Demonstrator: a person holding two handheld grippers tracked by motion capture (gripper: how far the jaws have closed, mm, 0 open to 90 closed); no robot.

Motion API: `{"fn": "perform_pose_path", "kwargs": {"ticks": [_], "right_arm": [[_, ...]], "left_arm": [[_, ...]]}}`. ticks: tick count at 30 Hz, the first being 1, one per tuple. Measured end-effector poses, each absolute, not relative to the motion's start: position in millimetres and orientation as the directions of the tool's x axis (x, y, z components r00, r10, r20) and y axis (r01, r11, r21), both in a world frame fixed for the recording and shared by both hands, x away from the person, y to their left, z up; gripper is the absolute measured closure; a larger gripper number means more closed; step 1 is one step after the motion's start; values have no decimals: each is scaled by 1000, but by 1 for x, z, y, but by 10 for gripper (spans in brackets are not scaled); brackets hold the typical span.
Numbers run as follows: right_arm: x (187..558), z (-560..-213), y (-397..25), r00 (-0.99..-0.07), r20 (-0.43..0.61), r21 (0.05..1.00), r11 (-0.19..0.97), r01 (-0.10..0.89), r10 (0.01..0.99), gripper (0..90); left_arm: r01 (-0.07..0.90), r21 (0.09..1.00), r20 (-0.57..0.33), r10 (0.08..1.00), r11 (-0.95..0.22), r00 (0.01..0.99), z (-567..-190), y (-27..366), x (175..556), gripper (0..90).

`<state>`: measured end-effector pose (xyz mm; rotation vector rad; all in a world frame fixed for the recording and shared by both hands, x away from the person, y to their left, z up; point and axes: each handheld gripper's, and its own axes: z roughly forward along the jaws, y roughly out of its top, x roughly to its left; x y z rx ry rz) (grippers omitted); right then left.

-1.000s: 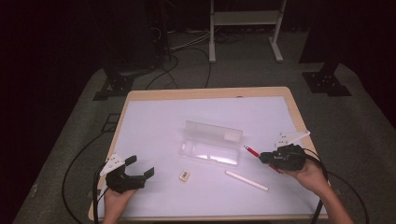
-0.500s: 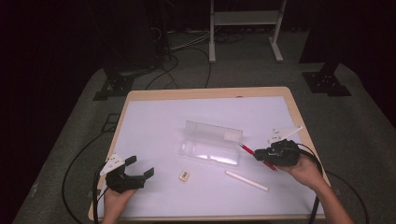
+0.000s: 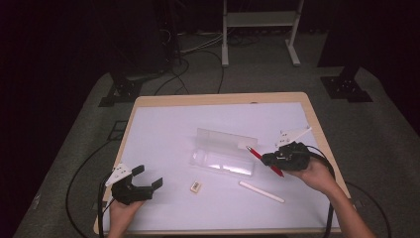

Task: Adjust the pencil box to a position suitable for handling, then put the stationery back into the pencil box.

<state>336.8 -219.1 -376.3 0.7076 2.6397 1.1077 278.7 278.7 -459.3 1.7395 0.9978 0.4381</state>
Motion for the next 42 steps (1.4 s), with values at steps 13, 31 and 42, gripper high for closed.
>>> {"fn": "perform_pose_path", "kwargs": {"ticks": [13, 31, 42], "right_arm": [[351, -363, -190, -890, -4, 707, 630, 320, 456, 788], [366, -362, -159, -912, -20, 693, 663, 282, 410, 787], [375, -365, -140, -923, -32, 676, 689, 263, 383, 788]], "left_arm": [[411, 905, -169, 793, -111, 586, -459, 279, 278, 28], [408, 908, -176, 796, -96, 579, -458, 280, 277, 28], [404, 909, -166, 794, -108, 585, -457, 280, 278, 28]]}}
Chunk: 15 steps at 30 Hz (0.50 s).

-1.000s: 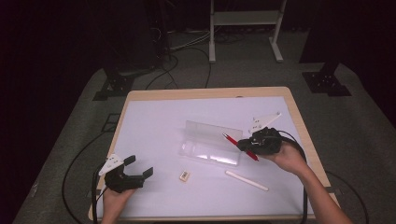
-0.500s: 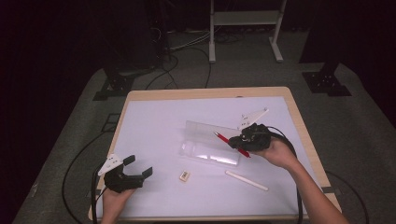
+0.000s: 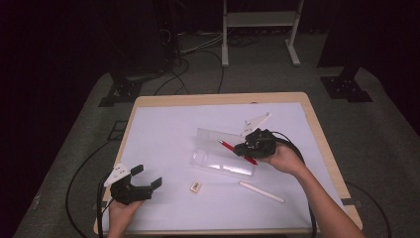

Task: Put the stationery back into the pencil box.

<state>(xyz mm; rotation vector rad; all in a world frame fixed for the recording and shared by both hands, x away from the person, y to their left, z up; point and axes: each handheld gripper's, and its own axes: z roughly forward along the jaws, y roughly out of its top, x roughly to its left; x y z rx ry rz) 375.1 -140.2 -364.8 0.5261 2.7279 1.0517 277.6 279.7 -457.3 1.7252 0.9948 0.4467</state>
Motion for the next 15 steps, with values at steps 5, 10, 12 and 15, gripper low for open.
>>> {"fn": "perform_pose_path", "kwargs": {"ticks": [5, 10, 12, 15], "right_arm": [[381, -370, -138, -920, -31, 665, 695, 273, 391, 787], [385, -375, -134, -921, -29, 658, 701, 275, 388, 788], [387, -378, -132, -921, -26, 652, 705, 279, 389, 788], [390, -381, -130, -921, -28, 649, 708, 278, 388, 787]], "left_arm": [[404, 909, -168, 795, -104, 583, -457, 280, 278, 28], [405, 908, -166, 794, -108, 585, -457, 279, 278, 28], [404, 908, -166, 794, -108, 585, -457, 280, 278, 28], [404, 909, -169, 794, -104, 584, -457, 280, 278, 28]]}}
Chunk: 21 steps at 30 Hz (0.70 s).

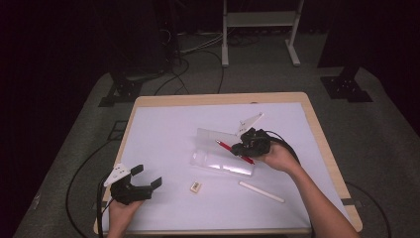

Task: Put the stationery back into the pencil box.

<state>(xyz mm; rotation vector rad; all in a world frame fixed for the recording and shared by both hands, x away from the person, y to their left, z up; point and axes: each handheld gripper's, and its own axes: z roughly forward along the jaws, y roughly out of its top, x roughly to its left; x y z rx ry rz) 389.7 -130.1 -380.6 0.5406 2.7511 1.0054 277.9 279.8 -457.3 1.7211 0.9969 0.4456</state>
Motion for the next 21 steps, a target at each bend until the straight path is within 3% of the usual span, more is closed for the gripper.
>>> {"fn": "perform_pose_path", "kwargs": {"ticks": [21], "right_arm": [[399, -404, -114, -924, -23, 620, 731, 286, 382, 787]], "left_arm": [[405, 908, -169, 792, -106, 586, -457, 279, 278, 28]]}}
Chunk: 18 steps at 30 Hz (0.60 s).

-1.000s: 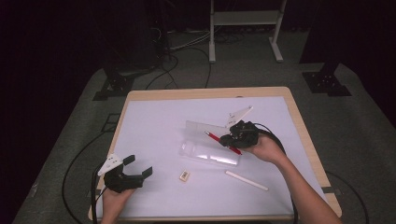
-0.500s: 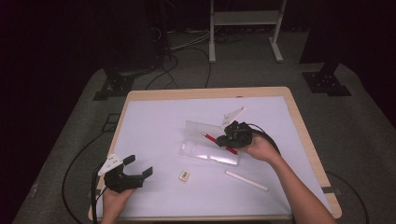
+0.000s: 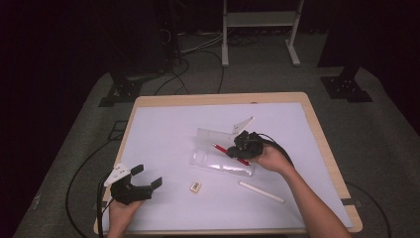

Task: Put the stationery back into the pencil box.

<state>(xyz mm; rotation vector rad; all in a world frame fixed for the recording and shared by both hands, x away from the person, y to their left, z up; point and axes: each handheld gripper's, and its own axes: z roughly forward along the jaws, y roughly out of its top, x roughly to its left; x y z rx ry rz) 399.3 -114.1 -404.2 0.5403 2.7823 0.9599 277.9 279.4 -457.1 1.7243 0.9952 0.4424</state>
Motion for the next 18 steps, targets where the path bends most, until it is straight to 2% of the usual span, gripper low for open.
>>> {"fn": "perform_pose_path", "kwargs": {"ticks": [18], "right_arm": [[408, -429, -104, -922, -12, 585, 750, 307, 387, 787]], "left_arm": [[406, 908, -173, 792, -101, 585, -457, 280, 278, 28]]}}
